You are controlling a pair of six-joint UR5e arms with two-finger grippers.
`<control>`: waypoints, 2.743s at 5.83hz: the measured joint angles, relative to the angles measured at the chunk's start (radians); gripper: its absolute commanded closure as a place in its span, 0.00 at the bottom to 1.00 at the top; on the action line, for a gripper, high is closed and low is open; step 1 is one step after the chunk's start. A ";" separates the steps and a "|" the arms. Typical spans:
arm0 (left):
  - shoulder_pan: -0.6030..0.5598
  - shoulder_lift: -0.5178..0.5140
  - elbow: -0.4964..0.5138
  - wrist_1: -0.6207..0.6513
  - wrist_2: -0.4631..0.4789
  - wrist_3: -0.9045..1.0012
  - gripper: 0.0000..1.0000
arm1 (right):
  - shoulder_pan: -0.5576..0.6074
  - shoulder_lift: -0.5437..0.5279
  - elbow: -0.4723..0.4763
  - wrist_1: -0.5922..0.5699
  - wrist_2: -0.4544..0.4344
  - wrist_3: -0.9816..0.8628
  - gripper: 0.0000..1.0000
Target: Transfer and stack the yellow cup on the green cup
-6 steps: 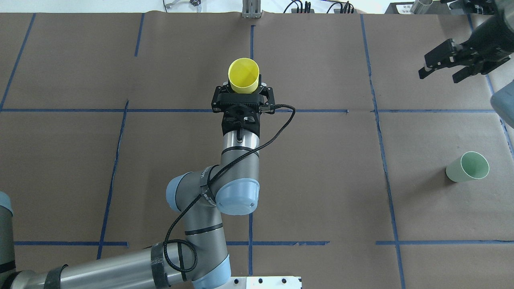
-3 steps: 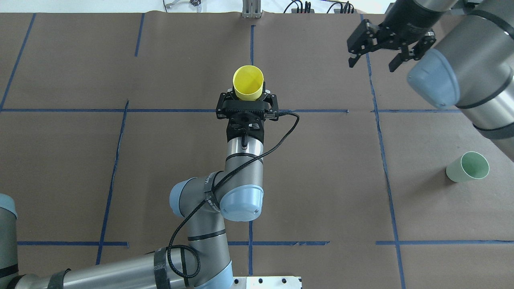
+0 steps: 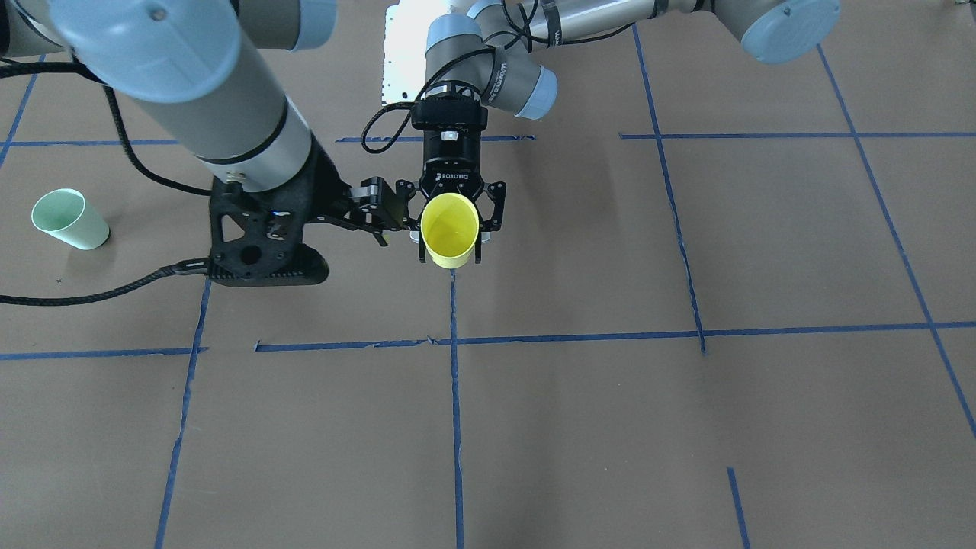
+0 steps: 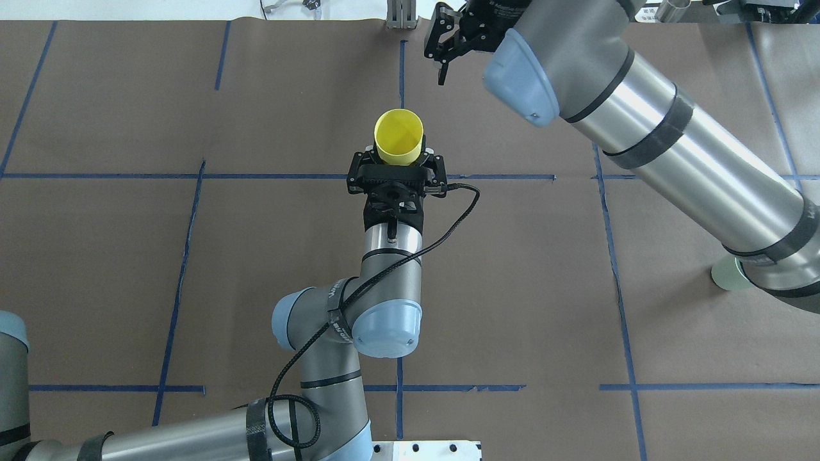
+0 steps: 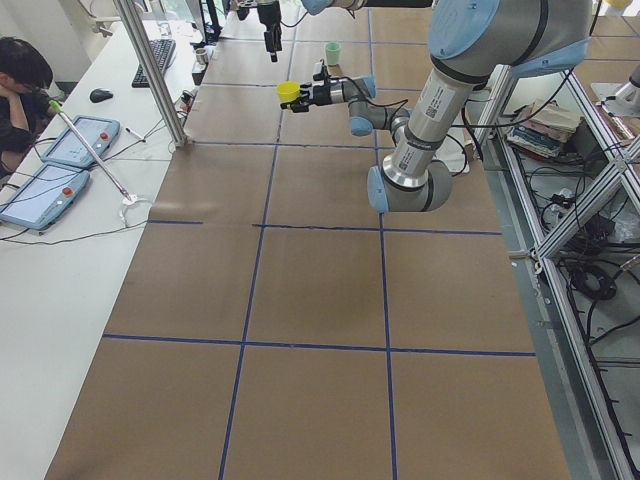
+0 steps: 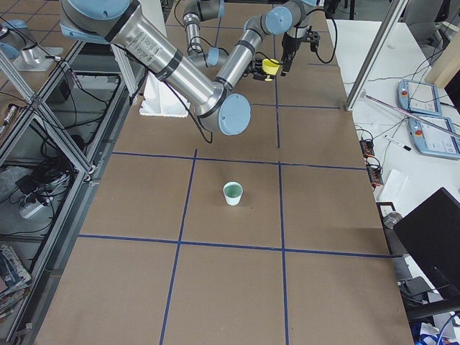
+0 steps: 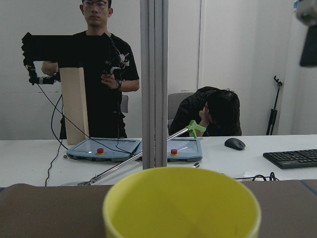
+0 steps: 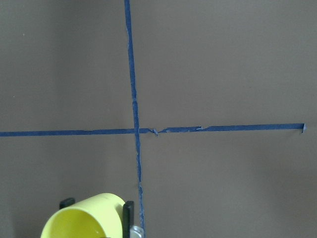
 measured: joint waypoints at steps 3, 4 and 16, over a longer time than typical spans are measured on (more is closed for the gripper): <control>0.000 0.000 0.000 0.000 -0.002 0.000 0.66 | -0.067 0.063 -0.069 -0.001 -0.047 0.038 0.06; 0.000 0.001 0.000 -0.001 -0.003 0.000 0.66 | -0.082 0.069 -0.078 -0.001 -0.062 0.042 0.08; 0.000 0.006 -0.005 -0.003 -0.007 -0.003 0.63 | -0.125 0.080 -0.105 0.004 -0.096 0.043 1.00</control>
